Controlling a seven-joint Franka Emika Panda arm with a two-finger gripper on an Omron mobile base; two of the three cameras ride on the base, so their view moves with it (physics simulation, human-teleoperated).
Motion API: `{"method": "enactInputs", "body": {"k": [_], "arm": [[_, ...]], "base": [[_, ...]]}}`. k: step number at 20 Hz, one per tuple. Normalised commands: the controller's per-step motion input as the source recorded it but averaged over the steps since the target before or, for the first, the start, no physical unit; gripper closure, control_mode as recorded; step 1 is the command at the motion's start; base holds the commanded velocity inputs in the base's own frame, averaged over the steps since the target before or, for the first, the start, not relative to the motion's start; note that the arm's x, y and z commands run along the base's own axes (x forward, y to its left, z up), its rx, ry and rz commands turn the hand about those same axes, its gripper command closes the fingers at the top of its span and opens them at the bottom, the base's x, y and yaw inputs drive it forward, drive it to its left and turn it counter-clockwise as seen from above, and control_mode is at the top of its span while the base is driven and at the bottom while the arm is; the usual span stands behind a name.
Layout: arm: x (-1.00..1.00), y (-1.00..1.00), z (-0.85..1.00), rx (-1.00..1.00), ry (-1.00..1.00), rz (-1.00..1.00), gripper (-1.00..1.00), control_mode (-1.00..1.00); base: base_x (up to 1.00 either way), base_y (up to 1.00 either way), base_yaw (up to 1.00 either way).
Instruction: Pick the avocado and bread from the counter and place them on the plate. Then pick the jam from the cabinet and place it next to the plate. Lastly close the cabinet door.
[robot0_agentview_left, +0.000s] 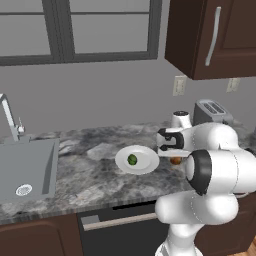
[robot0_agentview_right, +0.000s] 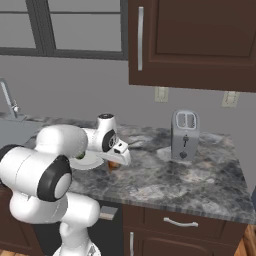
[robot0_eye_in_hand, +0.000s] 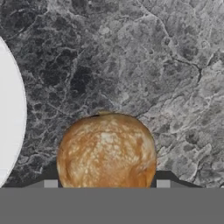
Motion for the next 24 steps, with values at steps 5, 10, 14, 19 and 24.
{"method": "enactInputs", "body": {"k": [5, 10, 14, 19, 24], "arm": [[-0.01, 0.16, 0.64, 0.04, 0.04, 0.00, 1.00, -1.00], [0.24, 0.60, 0.01, 0.05, 0.09, 0.05, 1.00, -1.00], [0.34, 0.62, 0.00, 0.00, 0.06, 0.02, 1.00, -1.00], [0.32, 0.45, -0.02, 0.00, 0.02, 0.00, 1.00, -1.00], [0.27, 0.11, -0.25, 0.00, 0.00, 0.00, 1.00, -1.00]], "base": [[0.00, 0.00, 0.00], [0.00, 0.00, 0.00], [0.00, 0.00, 0.00], [0.00, 0.00, 0.00], [0.00, 0.00, 0.00]]}}
